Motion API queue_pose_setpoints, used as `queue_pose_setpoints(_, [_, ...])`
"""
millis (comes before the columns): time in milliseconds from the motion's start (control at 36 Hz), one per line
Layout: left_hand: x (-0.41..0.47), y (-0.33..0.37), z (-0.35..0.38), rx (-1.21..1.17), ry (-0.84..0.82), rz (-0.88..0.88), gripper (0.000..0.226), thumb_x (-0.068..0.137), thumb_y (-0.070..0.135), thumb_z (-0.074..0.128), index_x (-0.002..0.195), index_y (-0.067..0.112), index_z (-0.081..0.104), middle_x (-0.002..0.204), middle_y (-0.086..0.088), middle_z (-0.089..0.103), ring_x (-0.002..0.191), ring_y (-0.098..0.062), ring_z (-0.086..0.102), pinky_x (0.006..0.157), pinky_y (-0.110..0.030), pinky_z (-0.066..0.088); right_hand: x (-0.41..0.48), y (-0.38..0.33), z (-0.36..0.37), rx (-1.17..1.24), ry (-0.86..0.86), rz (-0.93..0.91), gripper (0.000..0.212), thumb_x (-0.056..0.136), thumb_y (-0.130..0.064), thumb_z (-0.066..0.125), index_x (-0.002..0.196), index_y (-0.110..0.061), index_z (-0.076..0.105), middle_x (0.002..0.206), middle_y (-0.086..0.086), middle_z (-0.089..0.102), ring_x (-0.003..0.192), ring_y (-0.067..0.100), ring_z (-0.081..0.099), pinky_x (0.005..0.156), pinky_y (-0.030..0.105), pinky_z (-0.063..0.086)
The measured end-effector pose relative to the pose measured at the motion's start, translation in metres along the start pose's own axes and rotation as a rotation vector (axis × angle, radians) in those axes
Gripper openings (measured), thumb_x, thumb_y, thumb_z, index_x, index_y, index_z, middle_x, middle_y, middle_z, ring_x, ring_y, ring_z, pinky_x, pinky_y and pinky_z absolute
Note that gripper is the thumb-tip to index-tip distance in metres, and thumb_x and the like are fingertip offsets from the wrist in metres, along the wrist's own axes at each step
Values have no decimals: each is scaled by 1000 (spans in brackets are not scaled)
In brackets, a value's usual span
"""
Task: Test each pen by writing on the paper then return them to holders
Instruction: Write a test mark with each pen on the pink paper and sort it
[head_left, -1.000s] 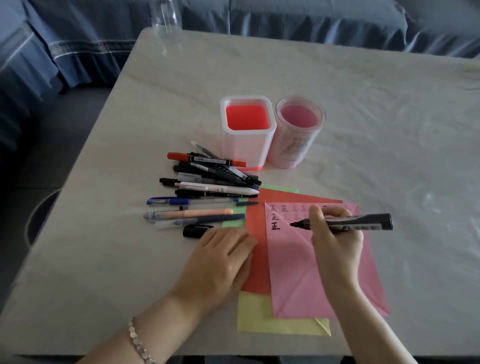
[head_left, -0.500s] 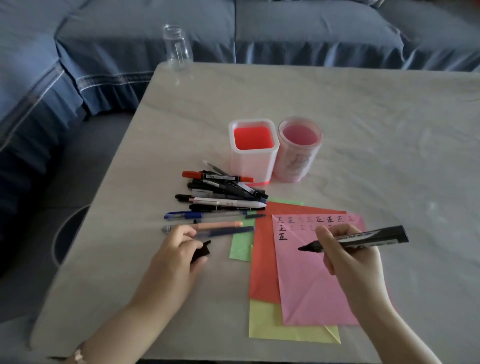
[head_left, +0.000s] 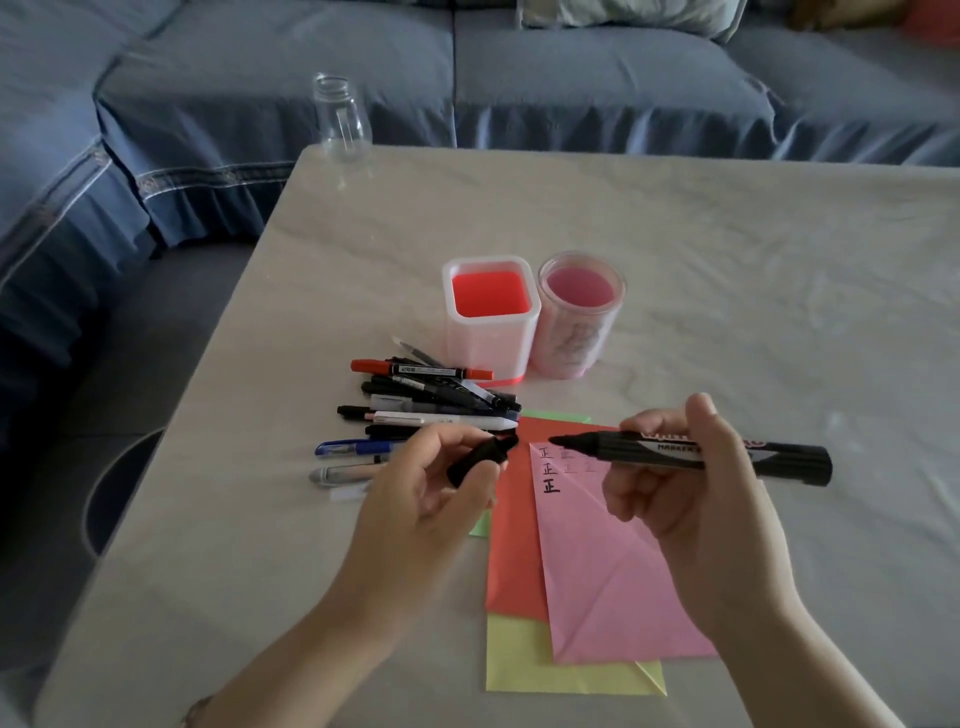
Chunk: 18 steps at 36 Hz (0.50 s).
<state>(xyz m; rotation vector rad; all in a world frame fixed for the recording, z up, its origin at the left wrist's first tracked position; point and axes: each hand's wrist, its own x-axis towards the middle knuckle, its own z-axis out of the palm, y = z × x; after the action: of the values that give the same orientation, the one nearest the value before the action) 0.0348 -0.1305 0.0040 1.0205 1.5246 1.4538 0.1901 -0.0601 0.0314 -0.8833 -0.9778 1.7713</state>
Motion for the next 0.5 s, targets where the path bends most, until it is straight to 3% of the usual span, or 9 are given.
queue_pose_setpoints(222, [-1, 0, 7, 36, -106, 66, 27, 71, 52, 58, 91, 35, 63, 85, 15, 67, 74, -2, 62, 66, -15, 47, -5, -6, 4, -100, 86, -16, 37, 68, -40, 51, 63, -5, 60, 45, 14, 53, 38, 20, 48, 39, 23, 41])
queue_pose_setpoints(333, [-1, 5, 9, 99, -186, 130, 24, 77, 50, 55, 98, 40, 60, 88, 18, 66, 77, -3, 63, 69, -15, 47, -4, -1, 7, -229, 68, -39, 27, 78, -30, 62, 56, -14, 65, 45, 13, 55, 38, 20, 48, 40, 25, 39])
queue_pose_setpoints(389, [-2, 7, 11, 152, -230, 188, 22, 83, 45, 52, 100, 34, 62, 82, 19, 62, 71, -3, 61, 67, -12, 45, -4, 2, 8, -277, 65, -53, 32, 78, -30, 48, 57, -11, 63, 44, 12, 54, 37, 18, 45, 39, 21, 36])
queue_pose_setpoints(500, [0, 13, 12, 382, -281, 317, 20, 90, 47, 39, 102, 38, 52, 81, 25, 55, 72, 6, 52, 64, -6, 35, -3, 4, 13, -270, 106, -79, 30, 74, -23, 43, 50, -11, 56, 39, 6, 46, 37, 13, 37, 38, 18, 31])
